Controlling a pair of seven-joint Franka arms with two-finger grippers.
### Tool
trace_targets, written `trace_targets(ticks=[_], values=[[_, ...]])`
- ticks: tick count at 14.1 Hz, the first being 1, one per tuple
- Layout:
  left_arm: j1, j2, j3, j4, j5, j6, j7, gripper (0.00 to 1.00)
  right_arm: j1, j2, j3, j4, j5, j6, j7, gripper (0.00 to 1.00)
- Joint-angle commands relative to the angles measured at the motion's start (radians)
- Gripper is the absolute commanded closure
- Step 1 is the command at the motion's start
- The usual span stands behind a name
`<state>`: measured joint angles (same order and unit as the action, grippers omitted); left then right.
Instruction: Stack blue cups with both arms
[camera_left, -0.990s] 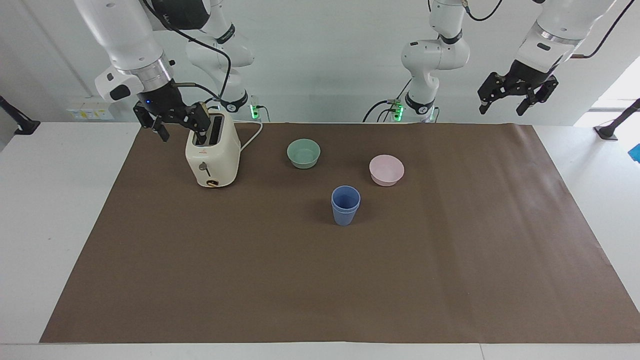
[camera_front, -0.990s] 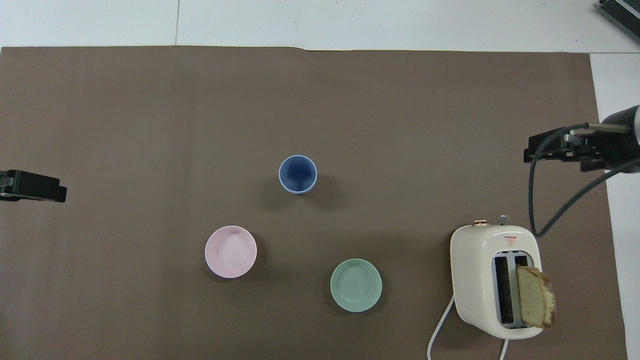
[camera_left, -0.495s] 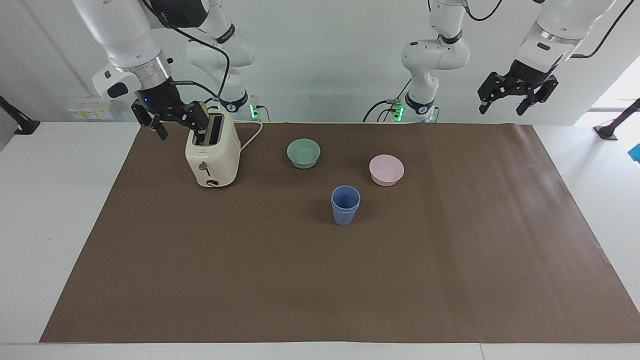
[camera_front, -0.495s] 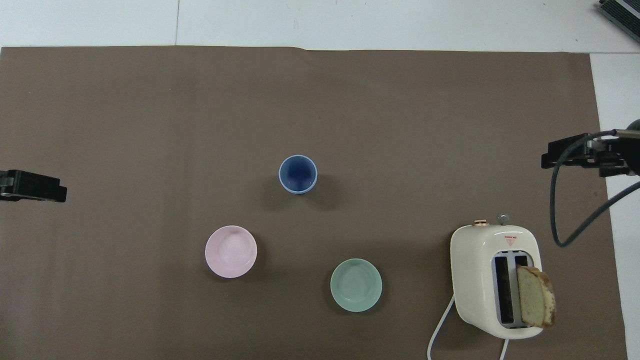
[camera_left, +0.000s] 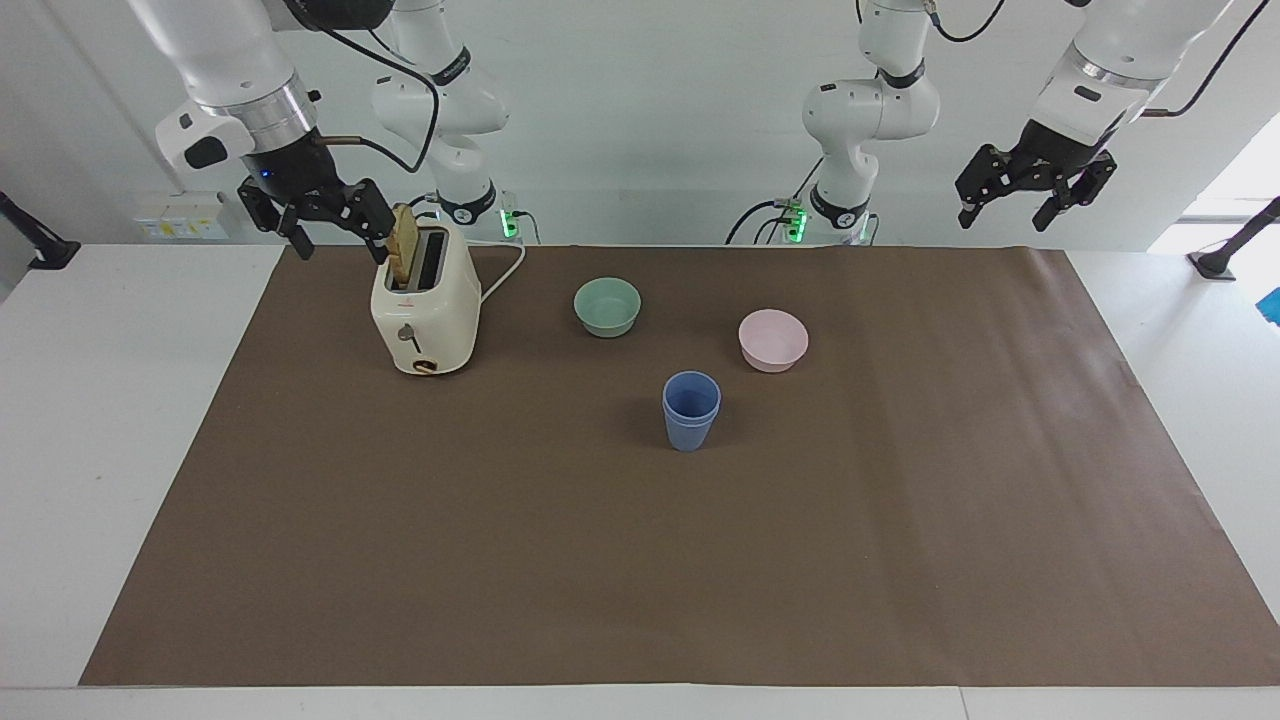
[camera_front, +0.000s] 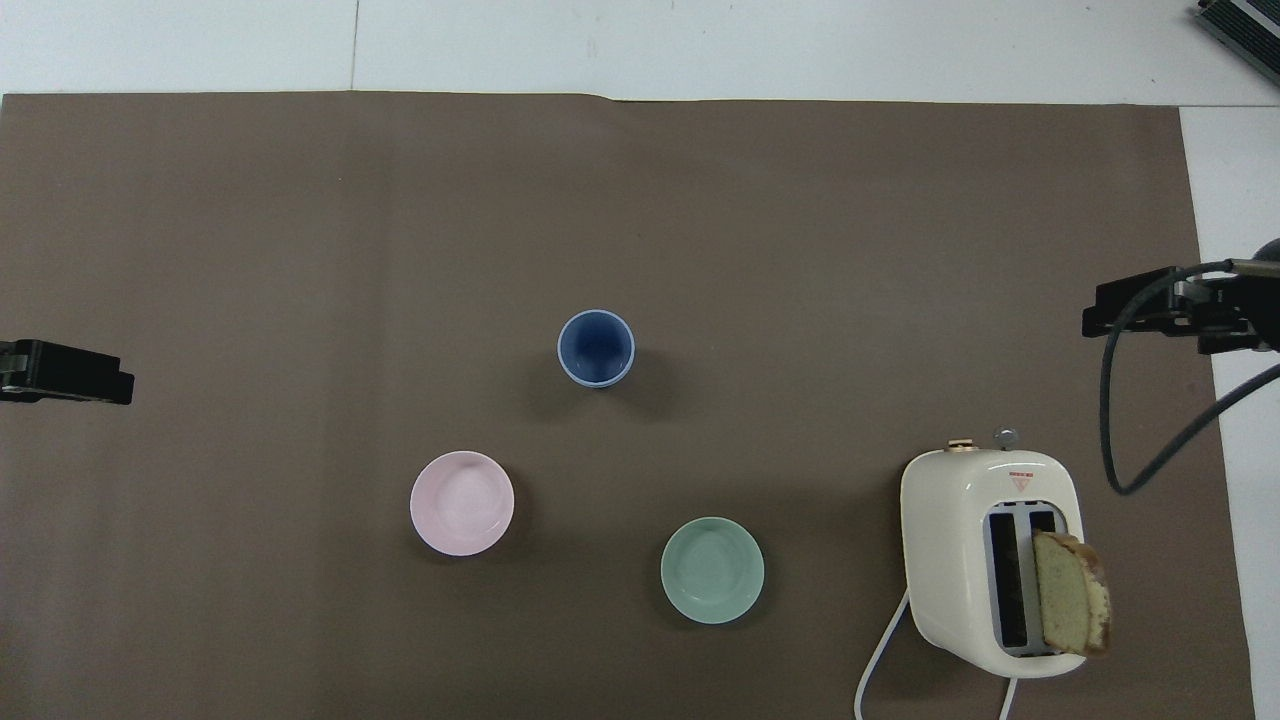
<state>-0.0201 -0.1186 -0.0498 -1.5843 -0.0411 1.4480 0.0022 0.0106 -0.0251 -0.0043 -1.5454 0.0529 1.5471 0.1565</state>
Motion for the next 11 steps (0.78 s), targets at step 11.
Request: trace_targets(ticks=[11], values=[[0.051,-0.009,-0.010,0.000,-0.003,-0.006,-0.008,0.00,-0.011,-0.016,0.007,-0.015,0.007,0.002,-0.018,0.00]])
